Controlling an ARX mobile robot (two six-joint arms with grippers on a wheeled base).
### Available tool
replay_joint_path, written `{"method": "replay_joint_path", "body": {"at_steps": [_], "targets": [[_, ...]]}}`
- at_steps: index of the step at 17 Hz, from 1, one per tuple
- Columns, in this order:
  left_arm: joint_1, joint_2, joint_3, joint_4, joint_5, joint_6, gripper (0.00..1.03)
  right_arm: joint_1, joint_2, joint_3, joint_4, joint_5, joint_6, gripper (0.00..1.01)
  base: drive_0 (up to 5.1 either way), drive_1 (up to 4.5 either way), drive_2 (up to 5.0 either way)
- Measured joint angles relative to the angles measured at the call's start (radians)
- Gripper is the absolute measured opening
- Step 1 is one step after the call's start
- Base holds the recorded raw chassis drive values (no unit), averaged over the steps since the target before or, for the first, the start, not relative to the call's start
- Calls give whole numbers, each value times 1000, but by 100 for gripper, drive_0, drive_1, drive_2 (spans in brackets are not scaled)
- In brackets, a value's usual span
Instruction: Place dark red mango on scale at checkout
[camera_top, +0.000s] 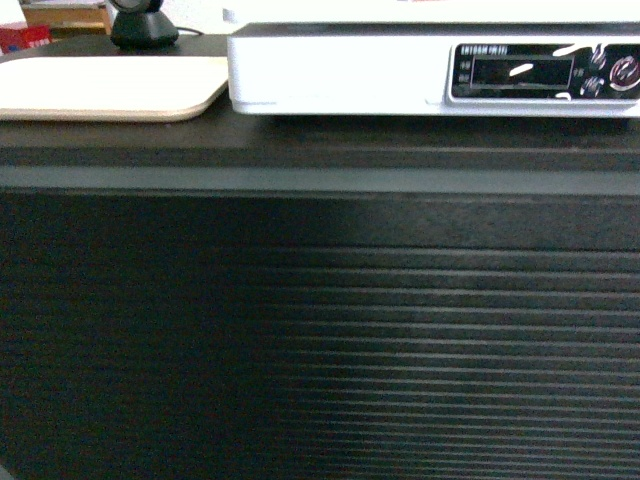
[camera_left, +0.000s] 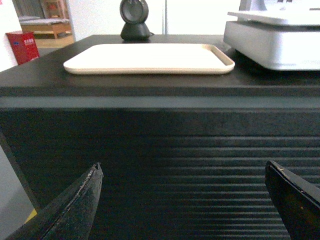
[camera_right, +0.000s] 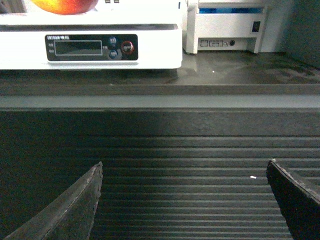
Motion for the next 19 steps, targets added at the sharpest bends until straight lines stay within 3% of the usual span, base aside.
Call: {"method": "replay_joint_path", "body": {"at_steps": [19], "targets": [[0,0,0,-3,0,2,98,0,0,0,-2,0,0,98,0,0,0]]}}
